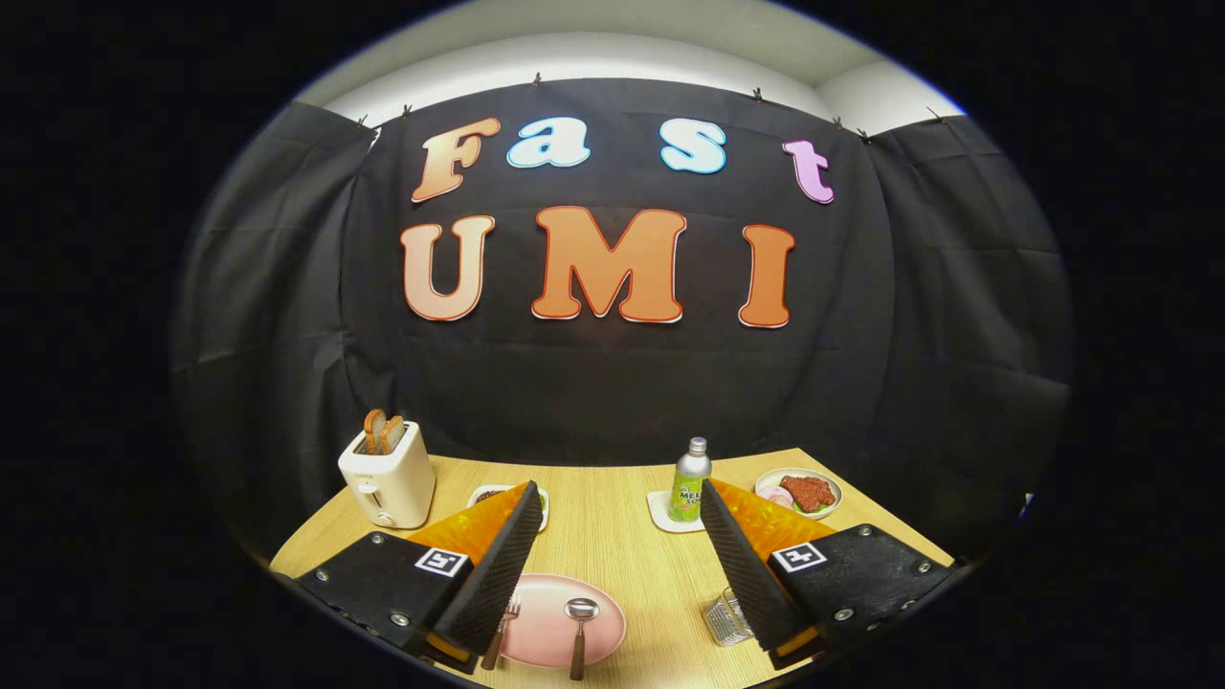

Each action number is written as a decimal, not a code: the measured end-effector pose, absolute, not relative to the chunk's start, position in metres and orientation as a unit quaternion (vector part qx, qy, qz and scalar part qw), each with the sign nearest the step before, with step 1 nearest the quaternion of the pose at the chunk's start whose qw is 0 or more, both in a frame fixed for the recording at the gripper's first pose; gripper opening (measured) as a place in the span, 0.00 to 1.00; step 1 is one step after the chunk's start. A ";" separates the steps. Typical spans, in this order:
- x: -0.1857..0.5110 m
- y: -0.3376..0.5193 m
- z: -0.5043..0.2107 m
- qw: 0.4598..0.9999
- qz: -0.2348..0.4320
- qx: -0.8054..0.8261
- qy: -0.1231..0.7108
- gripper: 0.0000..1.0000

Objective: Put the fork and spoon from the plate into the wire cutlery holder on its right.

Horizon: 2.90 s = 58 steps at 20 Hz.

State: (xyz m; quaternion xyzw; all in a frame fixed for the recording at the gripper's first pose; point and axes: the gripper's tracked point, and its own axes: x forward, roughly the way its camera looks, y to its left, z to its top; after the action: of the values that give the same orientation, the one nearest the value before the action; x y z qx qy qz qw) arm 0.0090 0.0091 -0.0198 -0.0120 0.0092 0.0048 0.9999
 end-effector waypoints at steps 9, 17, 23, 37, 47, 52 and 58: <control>0.024 0.031 -0.087 0.998 0.020 -0.036 0.051 0.99; 0.028 0.044 -0.187 0.989 0.030 -0.051 0.136 0.99; 0.021 0.049 -0.246 0.974 0.046 -0.066 0.210 0.97; 0.020 0.061 -0.293 0.957 0.048 -0.093 0.272 0.53; 0.024 0.053 -0.311 0.948 0.029 -0.077 0.308 0.17; 0.022 0.052 -0.308 0.945 0.025 -0.056 0.321 0.05; 0.018 0.059 -0.278 0.945 0.061 -0.046 0.317 0.05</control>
State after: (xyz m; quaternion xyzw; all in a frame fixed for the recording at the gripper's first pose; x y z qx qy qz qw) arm 0.0181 0.0594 -0.2783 -0.0461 0.3167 0.0608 0.9455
